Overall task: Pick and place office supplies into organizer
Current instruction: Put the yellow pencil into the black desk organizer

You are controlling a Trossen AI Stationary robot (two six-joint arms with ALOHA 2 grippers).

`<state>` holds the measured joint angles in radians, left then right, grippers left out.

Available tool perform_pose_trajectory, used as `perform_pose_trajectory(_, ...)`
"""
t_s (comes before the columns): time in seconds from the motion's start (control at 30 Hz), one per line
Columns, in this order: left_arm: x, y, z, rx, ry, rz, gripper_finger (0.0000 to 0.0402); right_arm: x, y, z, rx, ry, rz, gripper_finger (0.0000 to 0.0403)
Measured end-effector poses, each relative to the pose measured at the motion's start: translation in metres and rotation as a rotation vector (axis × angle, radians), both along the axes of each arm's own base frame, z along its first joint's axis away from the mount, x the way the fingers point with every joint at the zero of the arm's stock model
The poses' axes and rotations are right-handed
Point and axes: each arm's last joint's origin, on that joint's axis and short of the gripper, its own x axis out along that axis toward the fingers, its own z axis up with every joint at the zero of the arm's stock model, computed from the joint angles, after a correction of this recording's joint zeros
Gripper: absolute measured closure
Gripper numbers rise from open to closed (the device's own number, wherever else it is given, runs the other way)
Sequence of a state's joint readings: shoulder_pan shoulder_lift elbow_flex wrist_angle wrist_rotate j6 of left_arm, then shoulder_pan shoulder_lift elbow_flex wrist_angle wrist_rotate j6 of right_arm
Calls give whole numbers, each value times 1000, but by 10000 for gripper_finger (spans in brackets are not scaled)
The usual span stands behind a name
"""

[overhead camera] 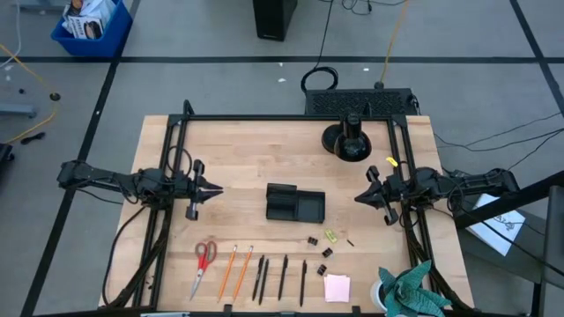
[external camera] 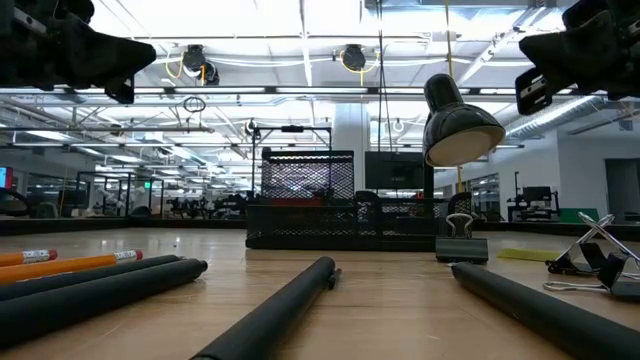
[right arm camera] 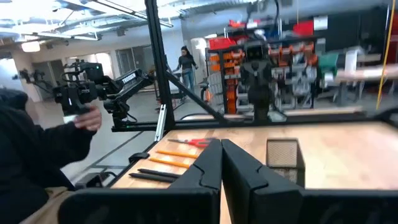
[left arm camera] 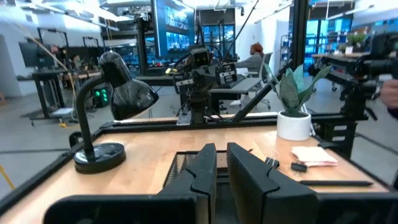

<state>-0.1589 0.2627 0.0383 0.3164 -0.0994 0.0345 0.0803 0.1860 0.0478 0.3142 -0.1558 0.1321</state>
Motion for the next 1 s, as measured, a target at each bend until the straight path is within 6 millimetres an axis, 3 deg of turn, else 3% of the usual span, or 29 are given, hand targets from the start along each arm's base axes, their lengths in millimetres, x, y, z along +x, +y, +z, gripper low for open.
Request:
perform_pose_trajectory(0.57,0,0,5,-97,-45,-9,356,0,0,1,-45,-17,-6,403)
perform_pose_trajectory(0.77,5,-8,-1,-77,69,30,395,0,0,1,-45,-16,-5,403)
perform_pose_trajectory(1.0,16,-29,23,-103,168,7,399,0,0,1,-134,-39,-19,403)
